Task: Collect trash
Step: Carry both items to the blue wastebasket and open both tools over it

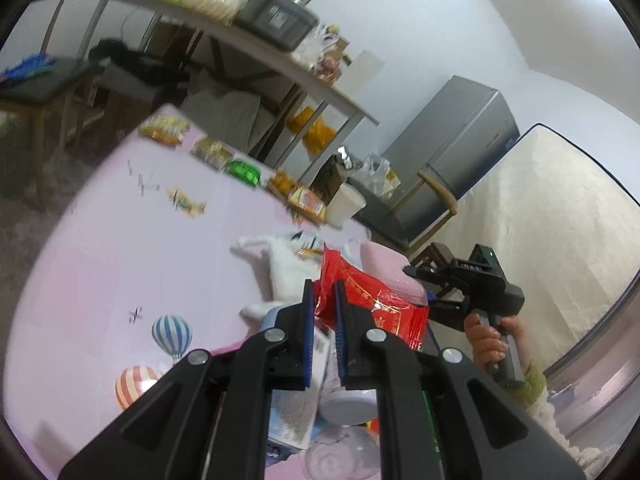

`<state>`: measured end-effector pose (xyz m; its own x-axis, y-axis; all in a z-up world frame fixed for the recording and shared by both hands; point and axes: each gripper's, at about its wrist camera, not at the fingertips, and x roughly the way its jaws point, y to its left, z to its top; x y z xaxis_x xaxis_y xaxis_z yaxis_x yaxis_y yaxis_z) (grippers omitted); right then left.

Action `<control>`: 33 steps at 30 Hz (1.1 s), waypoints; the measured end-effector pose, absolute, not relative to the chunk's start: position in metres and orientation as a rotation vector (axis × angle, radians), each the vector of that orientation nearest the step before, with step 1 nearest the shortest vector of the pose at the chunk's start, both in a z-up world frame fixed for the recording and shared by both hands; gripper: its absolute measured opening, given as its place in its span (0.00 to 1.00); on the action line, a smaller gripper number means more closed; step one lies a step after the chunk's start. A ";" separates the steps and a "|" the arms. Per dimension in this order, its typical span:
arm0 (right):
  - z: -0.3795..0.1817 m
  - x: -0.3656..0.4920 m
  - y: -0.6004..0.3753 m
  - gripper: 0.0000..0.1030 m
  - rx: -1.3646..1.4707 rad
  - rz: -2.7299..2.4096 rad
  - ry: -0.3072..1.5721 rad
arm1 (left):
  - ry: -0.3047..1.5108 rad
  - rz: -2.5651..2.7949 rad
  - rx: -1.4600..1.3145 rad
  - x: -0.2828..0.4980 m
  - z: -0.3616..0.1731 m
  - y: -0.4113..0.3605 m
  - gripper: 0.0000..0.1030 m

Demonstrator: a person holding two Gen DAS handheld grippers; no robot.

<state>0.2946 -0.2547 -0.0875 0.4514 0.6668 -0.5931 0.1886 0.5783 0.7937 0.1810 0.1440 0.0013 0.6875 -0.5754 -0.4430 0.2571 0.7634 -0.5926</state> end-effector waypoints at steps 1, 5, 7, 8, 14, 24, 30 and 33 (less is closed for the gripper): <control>-0.080 0.285 -0.261 0.28 0.959 0.369 1.067 | 0.647 -0.495 -0.514 0.178 0.008 0.141 0.08; -0.057 0.248 -0.282 0.28 0.982 0.383 0.969 | 0.622 -0.542 -0.469 0.169 0.033 0.118 0.08; -0.043 0.210 -0.305 0.28 0.973 0.355 0.903 | 0.620 -0.586 -0.413 0.166 0.046 0.090 0.08; -0.040 0.195 -0.314 0.28 0.967 0.333 0.885 | 0.622 -0.613 -0.383 0.164 0.053 0.075 0.08; -0.037 0.067 -0.400 0.29 0.946 0.050 0.764 | 0.709 -0.838 -0.129 0.164 0.082 -0.075 0.08; -0.135 -0.119 -0.529 0.29 1.074 -0.514 0.733 | 1.059 -1.056 0.365 0.128 -0.013 -0.408 0.08; -0.203 -0.147 -0.586 0.30 1.189 -0.668 0.736 | 1.157 -1.035 0.442 0.101 -0.104 -0.521 0.08; -0.225 -0.135 -0.612 0.36 1.209 -0.710 0.723 | 1.091 -0.999 0.536 0.085 -0.132 -0.564 0.12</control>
